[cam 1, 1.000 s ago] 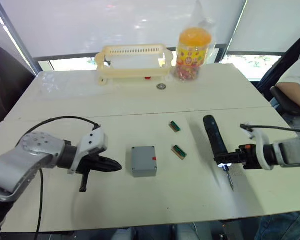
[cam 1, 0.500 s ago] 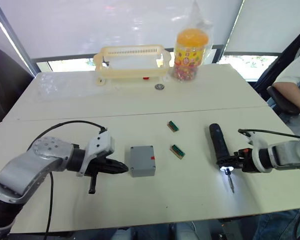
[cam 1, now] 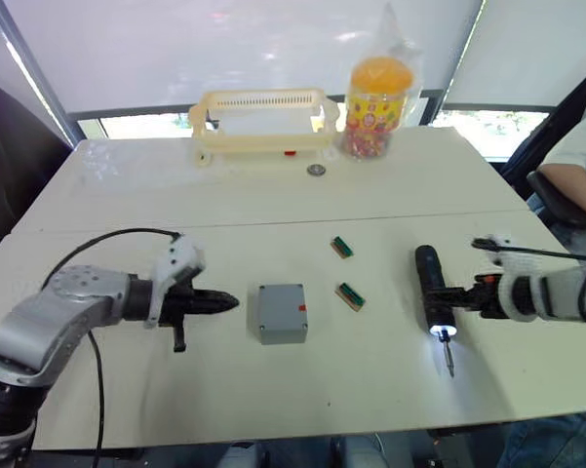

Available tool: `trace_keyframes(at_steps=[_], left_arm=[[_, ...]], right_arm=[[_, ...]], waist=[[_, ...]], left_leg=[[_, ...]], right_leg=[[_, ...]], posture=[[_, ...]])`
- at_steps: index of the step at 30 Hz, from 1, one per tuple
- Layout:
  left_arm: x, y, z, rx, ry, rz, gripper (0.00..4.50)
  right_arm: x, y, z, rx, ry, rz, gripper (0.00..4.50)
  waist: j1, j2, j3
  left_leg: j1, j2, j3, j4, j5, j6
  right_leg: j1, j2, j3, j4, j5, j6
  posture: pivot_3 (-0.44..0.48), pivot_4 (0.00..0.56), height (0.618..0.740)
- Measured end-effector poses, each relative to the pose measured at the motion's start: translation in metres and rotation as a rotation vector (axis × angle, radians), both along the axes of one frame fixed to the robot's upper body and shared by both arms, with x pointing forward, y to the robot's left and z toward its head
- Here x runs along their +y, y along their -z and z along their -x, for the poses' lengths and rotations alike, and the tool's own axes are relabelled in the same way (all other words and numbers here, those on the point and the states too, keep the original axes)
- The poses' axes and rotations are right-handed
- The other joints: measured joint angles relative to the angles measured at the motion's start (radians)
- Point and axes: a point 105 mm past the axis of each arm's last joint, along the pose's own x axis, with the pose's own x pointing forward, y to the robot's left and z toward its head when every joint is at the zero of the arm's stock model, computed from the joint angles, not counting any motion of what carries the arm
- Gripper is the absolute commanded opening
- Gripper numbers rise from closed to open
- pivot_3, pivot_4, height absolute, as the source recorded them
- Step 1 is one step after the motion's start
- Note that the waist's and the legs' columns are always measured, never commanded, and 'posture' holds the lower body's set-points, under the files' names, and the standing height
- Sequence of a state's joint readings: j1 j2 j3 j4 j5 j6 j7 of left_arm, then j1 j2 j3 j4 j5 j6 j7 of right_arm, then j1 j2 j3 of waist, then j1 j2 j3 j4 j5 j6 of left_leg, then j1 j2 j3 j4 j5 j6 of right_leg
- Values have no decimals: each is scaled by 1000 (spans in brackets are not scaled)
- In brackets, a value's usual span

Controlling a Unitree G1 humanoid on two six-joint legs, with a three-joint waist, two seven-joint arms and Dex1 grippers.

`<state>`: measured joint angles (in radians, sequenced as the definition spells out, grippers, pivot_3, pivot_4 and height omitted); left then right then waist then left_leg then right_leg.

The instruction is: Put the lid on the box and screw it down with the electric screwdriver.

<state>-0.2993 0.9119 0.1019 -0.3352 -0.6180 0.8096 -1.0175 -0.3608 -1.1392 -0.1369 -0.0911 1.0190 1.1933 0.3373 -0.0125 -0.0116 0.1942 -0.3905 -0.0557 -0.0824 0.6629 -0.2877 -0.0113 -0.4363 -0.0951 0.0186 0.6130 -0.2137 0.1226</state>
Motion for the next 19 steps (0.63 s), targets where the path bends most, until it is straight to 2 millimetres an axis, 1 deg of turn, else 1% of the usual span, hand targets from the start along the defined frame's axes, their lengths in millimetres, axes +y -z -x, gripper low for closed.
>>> trace_keyframes(at_steps=[2, 4, 6, 8, 10, 11, 14, 19], left_arm=[[16, 8, 2, 25, -79, 16, 0], [29, 19, 10, 67, -150, 31, 0], [37, 29, 18, 108, -204, 57, 0], [43, 40, 31, 147, -248, 70, 0], [47, 53, 40, 197, -294, 84, 0], [49, 58, 43, 217, -314, 96, 0], [50, 66, 49, 240, -349, 116, 0], [50, 69, 49, 240, -367, 132, 0]], right_arm=[[4, -11, -1, -183, -105, 16, 4477], [8, -15, 5, -311, -175, -17, 4477], [12, -15, 14, -400, -223, -60, 4477], [17, -6, 31, -410, -298, -71, 4477], [18, 8, 44, -372, -337, -88, 4477], [18, 14, 49, -357, -348, -101, 4477], [19, 24, 59, -327, -367, -131, 4477], [24, 27, 63, -310, -389, -151, 4477]], waist=[[-8, 0, 0], [-8, 0, 0], [-1, 0, 0], [4, 0, 0], [8, 0, 0], [10, 0, 0], [13, 0, 0], [19, 0, 0]], left_leg=[[1, 1, 1, 0, -1, 1], [2, 1, 1, 0, -1, 2], [2, 1, 0, 0, -1, 1], [4, 0, -1, 1, -1, 1], [6, 0, -1, 1, -1, 1], [7, 0, -1, 1, -1, 1], [11, 0, 0, 1, -1, 1], [13, 0, 0, 1, -1, 1]], right_leg=[[-1, 0, 1, 0, 0, 0], [-1, 0, 3, 1, 0, 0], [0, 0, 3, 1, 0, 0], [3, -1, 3, -1, 0, 0], [7, -1, 3, -2, 0, -1], [7, -2, 3, -2, -2, -4], [10, -2, 4, -2, -2, -5], [11, -2, 4, -1, -2, -5]], posture=[[0, 150, 740], [0, 150, 740], [0, 150, 740], [0, 150, 740], [0, 150, 740], [0, 150, 740], [0, 150, 740], [0, 150, 740]])
